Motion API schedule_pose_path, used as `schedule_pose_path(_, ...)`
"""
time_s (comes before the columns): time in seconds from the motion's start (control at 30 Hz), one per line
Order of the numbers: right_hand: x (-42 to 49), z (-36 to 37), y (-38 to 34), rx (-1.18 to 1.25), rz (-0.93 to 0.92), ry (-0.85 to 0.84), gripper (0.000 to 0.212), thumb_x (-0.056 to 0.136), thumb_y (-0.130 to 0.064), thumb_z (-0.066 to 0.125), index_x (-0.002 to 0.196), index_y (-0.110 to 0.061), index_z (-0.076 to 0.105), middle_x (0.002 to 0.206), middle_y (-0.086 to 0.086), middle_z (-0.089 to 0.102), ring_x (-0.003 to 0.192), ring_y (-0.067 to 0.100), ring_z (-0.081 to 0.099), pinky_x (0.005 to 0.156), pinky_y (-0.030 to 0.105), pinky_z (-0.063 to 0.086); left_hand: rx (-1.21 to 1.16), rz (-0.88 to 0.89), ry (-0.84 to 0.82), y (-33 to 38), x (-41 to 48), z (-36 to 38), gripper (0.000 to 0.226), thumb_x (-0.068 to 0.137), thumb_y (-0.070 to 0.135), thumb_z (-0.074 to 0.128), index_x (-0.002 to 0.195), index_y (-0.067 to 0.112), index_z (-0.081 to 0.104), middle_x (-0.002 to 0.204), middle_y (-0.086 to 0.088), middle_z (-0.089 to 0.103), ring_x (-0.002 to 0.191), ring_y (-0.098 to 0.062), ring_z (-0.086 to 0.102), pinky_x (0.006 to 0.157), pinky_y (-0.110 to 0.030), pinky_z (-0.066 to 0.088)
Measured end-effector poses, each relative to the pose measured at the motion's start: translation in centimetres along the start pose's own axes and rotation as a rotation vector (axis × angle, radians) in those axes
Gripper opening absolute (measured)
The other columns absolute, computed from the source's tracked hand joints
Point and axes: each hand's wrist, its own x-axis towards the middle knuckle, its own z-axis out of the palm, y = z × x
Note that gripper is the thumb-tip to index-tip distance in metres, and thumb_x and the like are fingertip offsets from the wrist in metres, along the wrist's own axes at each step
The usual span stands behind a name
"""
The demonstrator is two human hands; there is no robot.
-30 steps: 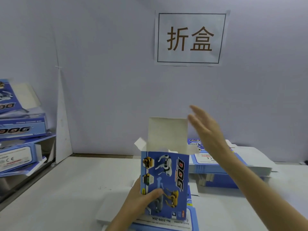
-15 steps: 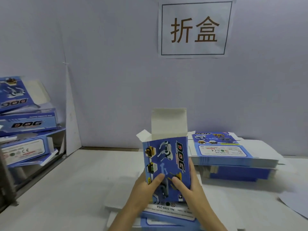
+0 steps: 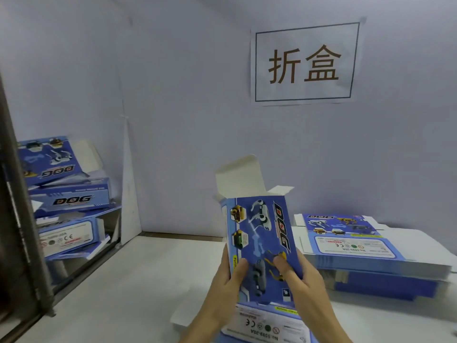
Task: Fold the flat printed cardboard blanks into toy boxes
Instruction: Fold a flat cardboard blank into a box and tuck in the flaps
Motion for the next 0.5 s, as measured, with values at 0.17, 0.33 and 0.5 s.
schedule_pose_path(0.17,0.8,1.1,-2.5,0.088,0.056,-0.173,0.056,0.074,-0.039,0.062,0.124,-0.053,0.041,0.124,-0.013,0.056,0.104,0.015,0.065,0.063,0.026,0.058,0.042,0.032,0.138,2.6,-0.7,-3.2,0.051,0.08,0.05,0.047,0.103,0.008,0.066,0.082,-0.005,0.073,0.08,-0.022,0.067,0.074,-0.034,0.056)
schedule_pose_path(0.33,0.9,2.4,-2.6,0.149,0.047,-0.222,0.051,0.075,-0.043,0.059,0.122,-0.056,0.047,0.12,-0.012,0.065,0.1,0.015,0.069,0.069,0.033,0.06,-0.039,-0.139,-0.123,4.5,-1.9,-8.2,0.065,0.068,0.05,0.076,0.125,0.033,0.05,0.113,0.005,0.07,0.104,-0.019,0.068,0.079,-0.033,0.056)
schedule_pose_path(0.5,1.5,4.0,-3.6,0.045,0.027,-0.326,0.06,0.074,-0.047,0.051,0.13,-0.055,0.033,0.129,-0.012,0.055,0.103,0.013,0.066,0.083,0.034,0.055,-0.122,-0.053,0.107,8.4,-0.6,-12.3,0.061,0.064,0.043,0.076,0.113,0.01,0.062,0.11,-0.014,0.066,0.097,-0.028,0.067,0.076,-0.036,0.058)
